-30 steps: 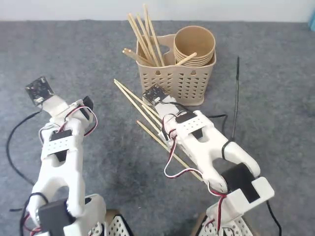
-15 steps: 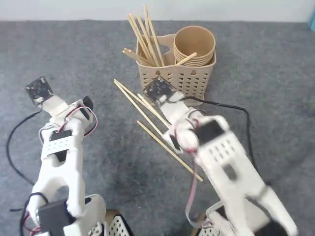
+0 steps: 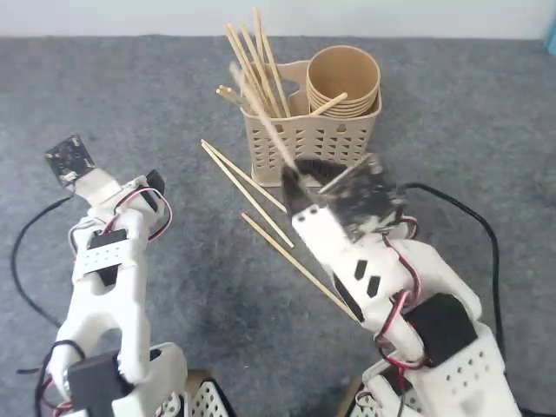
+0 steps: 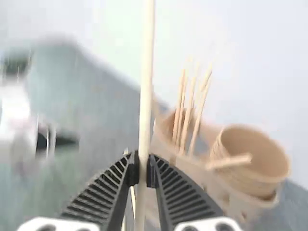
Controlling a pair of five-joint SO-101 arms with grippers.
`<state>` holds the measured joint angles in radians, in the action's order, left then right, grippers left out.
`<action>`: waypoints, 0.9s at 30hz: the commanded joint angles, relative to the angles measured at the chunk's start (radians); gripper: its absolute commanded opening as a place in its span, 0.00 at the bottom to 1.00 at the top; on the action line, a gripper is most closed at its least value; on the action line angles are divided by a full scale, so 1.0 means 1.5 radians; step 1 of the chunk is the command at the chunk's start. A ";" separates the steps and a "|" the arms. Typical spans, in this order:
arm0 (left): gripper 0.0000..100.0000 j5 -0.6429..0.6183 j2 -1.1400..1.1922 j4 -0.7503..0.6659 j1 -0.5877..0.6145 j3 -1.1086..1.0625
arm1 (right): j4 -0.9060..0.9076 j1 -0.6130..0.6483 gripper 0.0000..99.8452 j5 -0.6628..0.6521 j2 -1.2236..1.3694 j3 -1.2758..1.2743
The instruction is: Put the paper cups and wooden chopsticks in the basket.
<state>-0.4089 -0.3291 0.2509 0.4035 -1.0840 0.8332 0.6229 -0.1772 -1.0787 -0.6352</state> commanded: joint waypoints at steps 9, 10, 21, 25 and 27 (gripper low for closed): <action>0.23 -0.005 -0.003 0.002 0.005 0.031 | -0.712 -0.035 0.01 0.181 0.026 -0.199; 0.23 -0.005 -0.003 0.002 0.005 0.031 | -0.753 -0.050 0.01 0.181 0.052 -0.200; 0.23 -0.005 -0.003 -0.018 0.005 0.027 | -0.964 -0.184 0.01 0.305 0.426 -0.065; 0.23 -0.005 -0.003 -0.018 0.005 0.027 | -0.965 -0.193 0.01 0.305 0.521 -0.019; 0.23 -0.005 -0.003 -0.019 0.005 0.027 | -0.965 -0.198 0.01 0.305 0.556 0.000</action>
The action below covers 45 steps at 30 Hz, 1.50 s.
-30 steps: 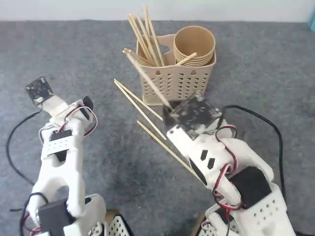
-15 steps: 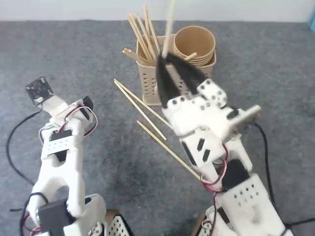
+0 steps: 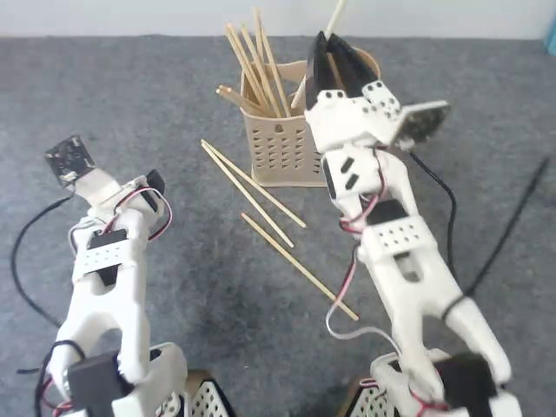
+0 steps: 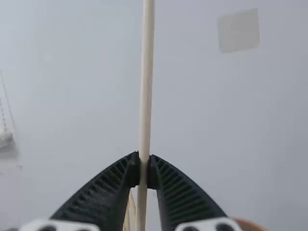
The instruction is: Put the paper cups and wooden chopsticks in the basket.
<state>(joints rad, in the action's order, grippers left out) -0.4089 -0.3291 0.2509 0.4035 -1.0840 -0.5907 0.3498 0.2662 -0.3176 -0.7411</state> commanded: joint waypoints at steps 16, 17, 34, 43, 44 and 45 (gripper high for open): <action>0.23 -0.005 -0.003 -0.020 0.005 0.027 | 0.159 -0.009 0.16 -0.019 -0.010 0.057; 0.23 -0.005 -0.003 -0.020 0.005 0.027 | 0.182 -0.008 0.16 -0.019 -0.042 0.048; 0.23 -0.005 -0.003 -0.019 0.005 0.027 | 1.029 0.113 0.10 -0.051 -0.544 0.019; 0.23 -0.006 -0.003 -0.018 0.023 0.027 | 0.979 0.146 0.10 -0.054 -0.415 -0.116; 0.23 -0.006 -0.003 -0.018 0.023 0.027 | 0.947 0.150 0.10 -0.056 -0.389 -0.137; 0.23 -0.006 -0.003 -0.018 0.023 0.027 | 0.915 0.154 0.10 -0.068 -0.363 -0.157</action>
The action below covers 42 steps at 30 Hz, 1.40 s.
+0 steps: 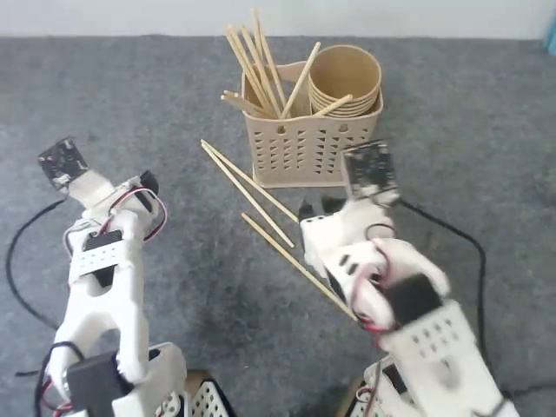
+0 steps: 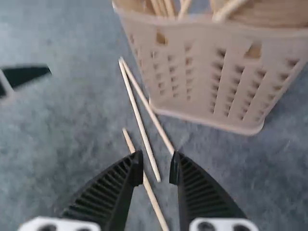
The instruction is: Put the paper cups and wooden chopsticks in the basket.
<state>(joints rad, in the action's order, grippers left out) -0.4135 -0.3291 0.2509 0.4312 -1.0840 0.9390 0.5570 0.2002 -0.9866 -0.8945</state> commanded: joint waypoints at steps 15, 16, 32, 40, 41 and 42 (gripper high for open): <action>0.23 -0.003 -0.003 -0.019 0.002 0.028 | -0.476 0.009 0.10 -0.138 0.584 -0.016; 0.23 -0.003 -0.003 -0.020 0.002 0.028 | -0.476 0.004 0.10 -0.138 0.613 0.004; 0.23 -0.003 -0.003 -0.020 0.001 0.029 | -0.346 0.013 0.10 -0.177 0.544 0.083; 0.23 -0.003 -0.003 -0.020 0.001 0.030 | -0.332 0.006 0.10 -0.297 0.479 0.083; 0.23 -0.003 -0.003 -0.020 0.001 0.030 | -0.349 0.006 0.10 -0.302 0.495 0.083; 0.23 -0.003 -0.003 -0.020 0.001 0.030 | -0.369 0.006 0.10 -0.309 0.515 0.083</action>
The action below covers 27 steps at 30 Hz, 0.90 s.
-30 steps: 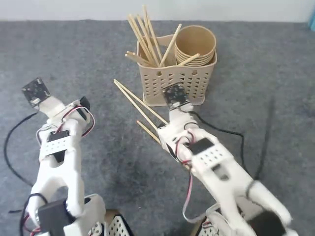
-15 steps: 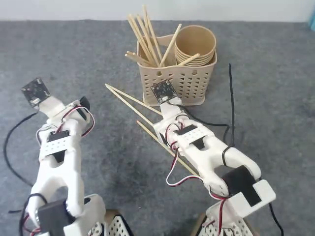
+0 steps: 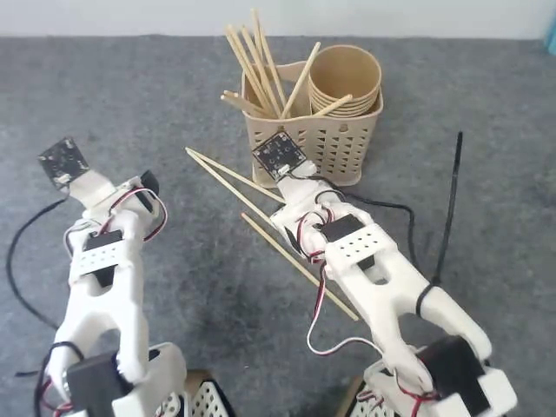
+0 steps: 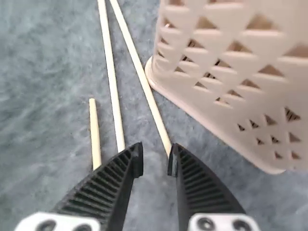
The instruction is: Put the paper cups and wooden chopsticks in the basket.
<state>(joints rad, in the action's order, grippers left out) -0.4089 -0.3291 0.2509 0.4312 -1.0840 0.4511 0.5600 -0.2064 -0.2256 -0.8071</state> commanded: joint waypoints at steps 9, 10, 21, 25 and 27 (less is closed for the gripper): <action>0.23 -0.006 -0.003 -0.020 0.001 0.030 | -0.177 0.004 0.10 -0.094 0.220 0.071; 0.23 -0.006 -0.003 -0.020 0.001 0.030 | -0.166 0.004 0.10 -0.095 0.239 0.084; 0.23 -0.006 -0.003 -0.020 0.000 0.030 | 0.078 -0.004 0.01 -0.094 0.204 0.157; 0.23 -0.006 -0.003 -0.020 0.000 0.030 | 0.246 -0.004 0.01 -0.093 0.088 0.154; 0.23 -0.006 -0.003 -0.020 0.000 0.030 | 0.333 -0.005 0.01 -0.095 0.017 0.144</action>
<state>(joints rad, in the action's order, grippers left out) -0.4089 -0.3291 0.2509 0.4312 -1.0840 0.7027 0.5554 -0.3368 0.0322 -0.5999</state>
